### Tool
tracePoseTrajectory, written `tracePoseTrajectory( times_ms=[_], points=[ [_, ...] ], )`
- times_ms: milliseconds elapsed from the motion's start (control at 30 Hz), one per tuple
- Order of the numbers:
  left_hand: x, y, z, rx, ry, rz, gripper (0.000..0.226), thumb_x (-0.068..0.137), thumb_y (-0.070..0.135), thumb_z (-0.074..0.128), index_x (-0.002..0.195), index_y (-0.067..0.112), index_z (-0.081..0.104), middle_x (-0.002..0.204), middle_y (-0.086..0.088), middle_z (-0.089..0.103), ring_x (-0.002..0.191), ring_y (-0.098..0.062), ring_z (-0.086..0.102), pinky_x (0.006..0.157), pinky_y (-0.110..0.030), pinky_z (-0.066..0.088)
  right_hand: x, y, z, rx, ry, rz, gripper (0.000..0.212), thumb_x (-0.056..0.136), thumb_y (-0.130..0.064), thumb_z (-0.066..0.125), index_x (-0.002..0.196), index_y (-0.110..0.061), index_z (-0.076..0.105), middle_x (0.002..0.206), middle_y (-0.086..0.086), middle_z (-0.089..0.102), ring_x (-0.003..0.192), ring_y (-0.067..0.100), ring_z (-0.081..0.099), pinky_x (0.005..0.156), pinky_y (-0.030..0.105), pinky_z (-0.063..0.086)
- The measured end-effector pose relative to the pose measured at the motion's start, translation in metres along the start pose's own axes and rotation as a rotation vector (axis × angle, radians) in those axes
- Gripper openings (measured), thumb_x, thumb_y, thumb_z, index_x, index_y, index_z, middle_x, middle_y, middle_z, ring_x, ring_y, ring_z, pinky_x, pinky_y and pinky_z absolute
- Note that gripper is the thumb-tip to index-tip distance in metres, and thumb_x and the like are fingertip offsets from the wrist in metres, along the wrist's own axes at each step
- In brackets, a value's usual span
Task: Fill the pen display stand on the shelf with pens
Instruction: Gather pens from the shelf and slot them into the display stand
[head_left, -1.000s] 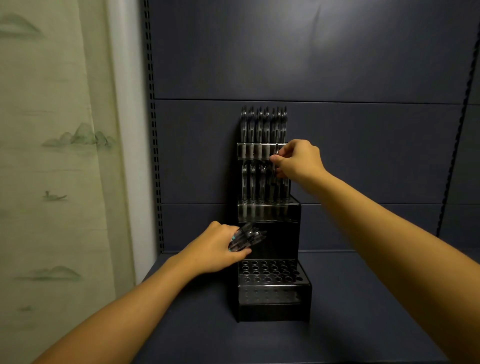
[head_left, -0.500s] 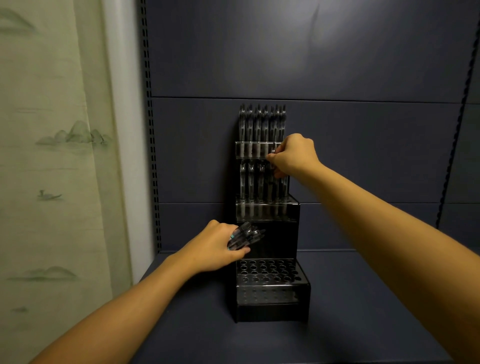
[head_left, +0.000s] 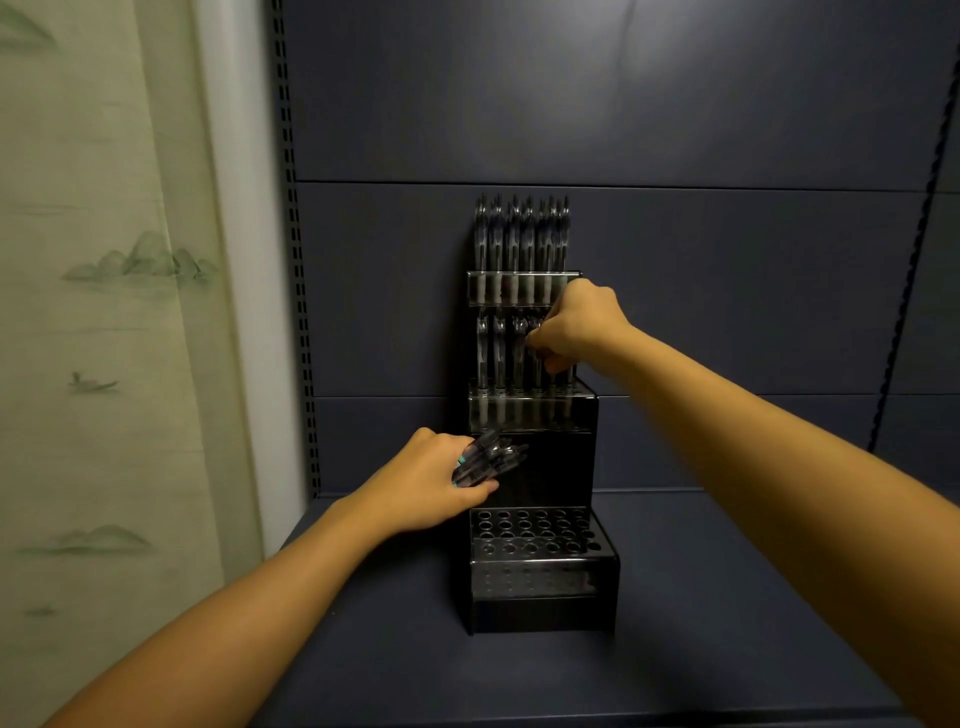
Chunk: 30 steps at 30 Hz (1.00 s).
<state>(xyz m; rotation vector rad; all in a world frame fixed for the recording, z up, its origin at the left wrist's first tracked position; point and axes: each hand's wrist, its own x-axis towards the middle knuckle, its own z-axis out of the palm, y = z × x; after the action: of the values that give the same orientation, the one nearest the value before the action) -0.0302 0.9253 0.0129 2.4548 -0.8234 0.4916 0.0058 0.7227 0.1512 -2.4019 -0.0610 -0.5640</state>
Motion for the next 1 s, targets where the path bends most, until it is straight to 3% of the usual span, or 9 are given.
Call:
tracePoseTrajectory(
  times_ms=[200,400,567,667,833,1000],
  points=[
    [0.0,0.0,-0.002,0.017,0.0,-0.019,0.023,0.088,0.032,0.075,0.078,0.014,0.064,0.065,0.004,0.063,0.061,0.0,0.057,0.06,-0.011,0.04,-0.006,0.003,-0.002,0.05,-0.015,0.01,0.026,0.085,-0.019,0.082,0.092,0.003,0.071,0.083,0.017,0.075,0.063,0.026,0.076,0.069,0.037,0.065],
    [0.0,0.003,-0.005,0.047,-0.001,-0.032,0.022,0.089,0.034,0.074,0.076,0.022,0.061,0.063,0.009,0.059,0.065,0.008,0.056,0.063,-0.012,0.039,-0.016,0.013,-0.005,0.077,-0.01,-0.01,0.034,0.08,-0.029,0.086,0.089,0.001,0.072,0.074,0.015,0.076,0.066,0.022,0.076,0.079,0.036,0.063],
    [0.002,0.002,-0.007,0.033,-0.012,-0.038,0.022,0.088,0.031,0.075,0.078,0.017,0.063,0.063,0.008,0.06,0.058,0.002,0.057,0.057,-0.011,0.042,-0.033,0.018,-0.012,0.023,0.042,-0.265,0.021,0.088,-0.026,0.079,0.087,-0.007,0.07,0.072,0.01,0.075,0.062,0.015,0.074,0.078,0.031,0.063],
    [0.005,0.001,-0.007,0.048,-0.011,-0.044,0.025,0.087,0.034,0.076,0.079,0.013,0.064,0.066,0.003,0.063,0.059,-0.002,0.057,0.056,-0.014,0.042,-0.048,0.014,-0.013,0.013,-0.064,-0.421,0.016,0.088,-0.03,0.079,0.09,-0.016,0.073,0.077,0.001,0.076,0.065,0.01,0.074,0.074,0.027,0.062],
    [0.006,0.006,-0.008,0.047,-0.012,-0.041,0.024,0.086,0.032,0.076,0.078,0.014,0.063,0.063,0.003,0.061,0.055,-0.002,0.056,0.054,-0.016,0.041,-0.061,0.01,0.0,-0.155,-0.364,-0.513,0.022,0.083,-0.047,0.079,0.094,-0.028,0.078,0.084,-0.013,0.075,0.08,-0.003,0.069,0.072,0.014,0.051],
    [0.005,0.009,-0.007,0.055,-0.022,-0.01,0.013,0.086,0.03,0.074,0.086,0.018,0.067,0.064,0.007,0.061,0.062,-0.001,0.06,0.054,-0.015,0.043,-0.065,0.013,0.023,-0.189,-0.444,-0.451,0.028,0.093,-0.047,0.068,0.091,-0.021,0.079,0.078,-0.003,0.074,0.069,0.004,0.063,0.063,0.018,0.045]
  ],
)
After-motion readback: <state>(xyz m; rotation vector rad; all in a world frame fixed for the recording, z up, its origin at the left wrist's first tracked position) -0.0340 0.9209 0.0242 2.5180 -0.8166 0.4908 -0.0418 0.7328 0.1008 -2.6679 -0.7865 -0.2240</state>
